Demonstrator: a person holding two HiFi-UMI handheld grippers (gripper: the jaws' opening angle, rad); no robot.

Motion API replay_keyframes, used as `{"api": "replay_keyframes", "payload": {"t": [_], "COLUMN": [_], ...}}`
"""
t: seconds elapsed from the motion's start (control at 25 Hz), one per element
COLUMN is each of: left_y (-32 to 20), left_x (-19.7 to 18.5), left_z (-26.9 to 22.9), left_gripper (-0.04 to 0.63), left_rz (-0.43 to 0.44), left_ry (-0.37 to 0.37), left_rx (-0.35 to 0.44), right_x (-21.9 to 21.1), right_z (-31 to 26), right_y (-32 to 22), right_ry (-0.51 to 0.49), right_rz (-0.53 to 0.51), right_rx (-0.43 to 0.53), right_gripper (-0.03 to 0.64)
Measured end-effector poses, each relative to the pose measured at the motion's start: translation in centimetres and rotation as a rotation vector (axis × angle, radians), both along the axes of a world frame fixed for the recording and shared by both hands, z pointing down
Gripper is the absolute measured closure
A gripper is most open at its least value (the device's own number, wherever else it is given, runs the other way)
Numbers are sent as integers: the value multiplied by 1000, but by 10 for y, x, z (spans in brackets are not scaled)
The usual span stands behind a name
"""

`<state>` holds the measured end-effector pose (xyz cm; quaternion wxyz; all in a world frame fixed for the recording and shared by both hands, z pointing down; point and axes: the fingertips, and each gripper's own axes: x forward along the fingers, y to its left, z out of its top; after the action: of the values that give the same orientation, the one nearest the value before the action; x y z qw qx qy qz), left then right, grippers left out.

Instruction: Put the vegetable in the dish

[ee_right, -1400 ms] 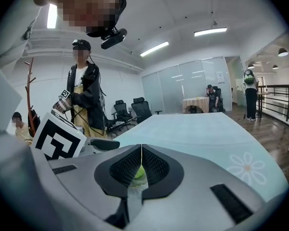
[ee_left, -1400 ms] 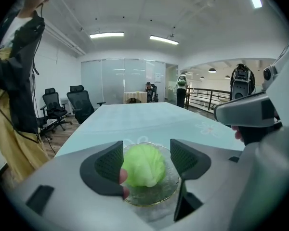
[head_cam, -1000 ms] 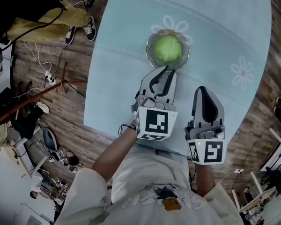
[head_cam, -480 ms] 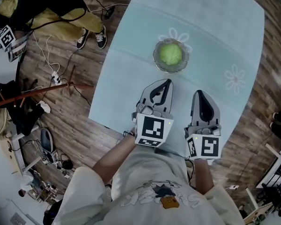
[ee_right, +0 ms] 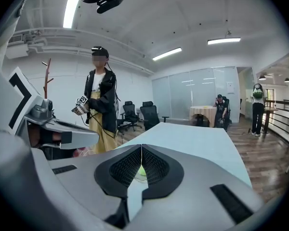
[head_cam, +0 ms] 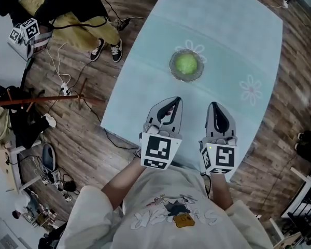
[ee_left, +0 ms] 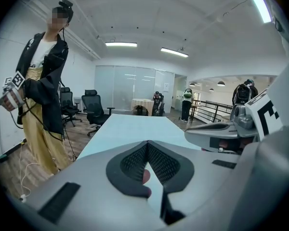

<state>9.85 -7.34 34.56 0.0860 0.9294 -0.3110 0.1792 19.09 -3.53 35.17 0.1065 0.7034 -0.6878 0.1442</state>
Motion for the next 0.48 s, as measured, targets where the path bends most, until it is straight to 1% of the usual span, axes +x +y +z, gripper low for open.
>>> {"api": "replay_keyframes", "payload": {"t": [0.24, 0.48], "left_y": [20, 41], "left_x": [-13, -44], "left_z": [-27, -35], "left_gripper": [589, 589], "left_rz": [-29, -31], "left_ry": [26, 45], "left_rx": [13, -41], "right_x": [-13, -37], "right_z": [-16, -37], "right_y": [13, 25], "right_ry": [-8, -6], "right_rz": [-22, -3], "right_rx": [24, 35], "right_gripper": [594, 594]}}
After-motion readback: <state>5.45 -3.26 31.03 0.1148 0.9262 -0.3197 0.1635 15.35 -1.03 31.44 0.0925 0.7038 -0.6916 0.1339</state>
